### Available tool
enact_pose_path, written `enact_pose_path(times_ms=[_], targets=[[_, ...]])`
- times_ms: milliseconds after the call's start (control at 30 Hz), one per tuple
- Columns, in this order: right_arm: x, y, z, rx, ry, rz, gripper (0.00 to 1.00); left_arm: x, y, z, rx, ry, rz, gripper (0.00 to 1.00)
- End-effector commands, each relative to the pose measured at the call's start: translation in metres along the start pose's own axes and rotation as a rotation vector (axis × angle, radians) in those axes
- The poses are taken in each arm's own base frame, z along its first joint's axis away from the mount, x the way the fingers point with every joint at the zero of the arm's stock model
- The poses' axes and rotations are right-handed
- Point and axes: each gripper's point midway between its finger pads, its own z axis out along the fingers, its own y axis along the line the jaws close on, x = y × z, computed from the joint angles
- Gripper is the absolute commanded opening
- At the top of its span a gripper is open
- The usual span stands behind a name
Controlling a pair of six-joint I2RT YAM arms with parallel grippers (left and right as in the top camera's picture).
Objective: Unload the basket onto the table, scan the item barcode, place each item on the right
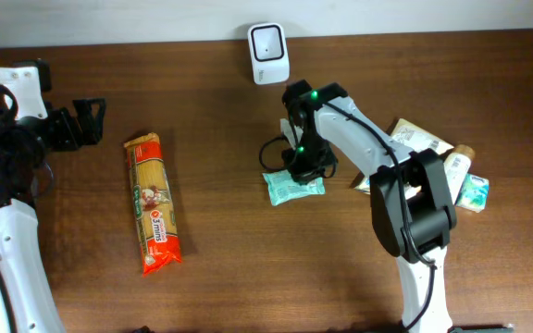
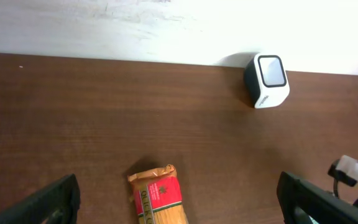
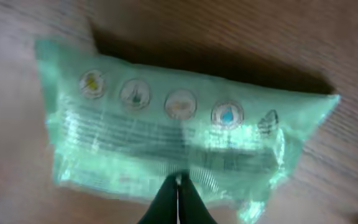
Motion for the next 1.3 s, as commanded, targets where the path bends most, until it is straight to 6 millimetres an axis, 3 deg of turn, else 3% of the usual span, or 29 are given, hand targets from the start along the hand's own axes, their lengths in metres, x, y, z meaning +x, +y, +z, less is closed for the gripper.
enact_pose_path(times_ms=[0, 33, 133, 233, 467, 533, 567, 700, 733, 800, 867, 1033, 1100, 1133, 1200, 1267], targets=[[-0.008, -0.013, 0.019, 0.053, -0.057, 0.000, 0.04, -0.006, -0.005, -0.004, 0.010, -0.017, 0.003, 0.99], [-0.010, -0.015, 0.030, 0.053, -0.074, -0.003, 0.05, -0.006, -0.005, -0.004, 0.010, -0.017, 0.003, 0.99], [-0.005, -0.017, 0.037, 0.053, -0.060, -0.005, 0.28, -0.006, -0.005, -0.004, 0.010, -0.017, 0.003, 0.99], [-0.004, -0.017, 0.036, 0.054, -0.056, -0.007, 0.31, -0.006, -0.005, -0.004, 0.010, -0.017, 0.003, 0.99], [-0.010, -0.028, 0.009, 0.149, -0.055, -0.023, 0.48, -0.006, -0.005, -0.004, 0.010, -0.017, 0.003, 0.99], [-0.011, -0.031, 0.007, 0.166, -0.058, -0.044, 0.63, -0.006, -0.005, -0.004, 0.010, -0.017, 0.003, 0.99], [-0.011, -0.032, 0.006, 0.176, -0.059, -0.047, 0.64, -0.006, -0.005, -0.004, 0.010, -0.017, 0.003, 0.99], [-0.036, -0.036, -0.016, 0.231, -0.143, -0.127, 0.73, -0.006, -0.005, -0.004, 0.010, -0.017, 0.003, 0.99], [-0.050, -0.026, -0.018, 0.188, -0.198, -0.218, 0.75, -0.006, -0.005, -0.004, 0.010, -0.017, 0.003, 0.99], [-0.064, 0.018, -0.019, -0.030, -0.280, -0.423, 0.76, -0.006, -0.005, -0.004, 0.010, -0.017, 0.003, 0.99], [-0.063, 0.047, -0.024, -0.175, -0.321, -0.540, 0.77, -0.006, -0.005, -0.004, 0.010, -0.017, 0.003, 0.99], [-0.057, 0.067, -0.040, -0.246, -0.307, -0.531, 0.78, -0.006, -0.005, -0.004, 0.010, -0.017, 0.003, 0.99], [-0.064, 0.083, -0.034, -0.256, -0.315, -0.445, 0.71, -0.006, -0.005, -0.004, 0.010, -0.017, 0.003, 0.99], [-0.076, 0.086, -0.023, -0.216, -0.320, -0.308, 0.64, -0.006, -0.005, -0.004, 0.010, -0.017, 0.003, 0.99], [-0.086, 0.082, -0.003, -0.125, -0.318, -0.114, 0.59, -0.006, -0.005, -0.004, 0.010, -0.017, 0.003, 0.99], [-0.083, 0.081, 0.011, -0.054, -0.295, 0.030, 0.58, -0.006, -0.005, -0.004, 0.010, -0.017, 0.003, 0.99]])
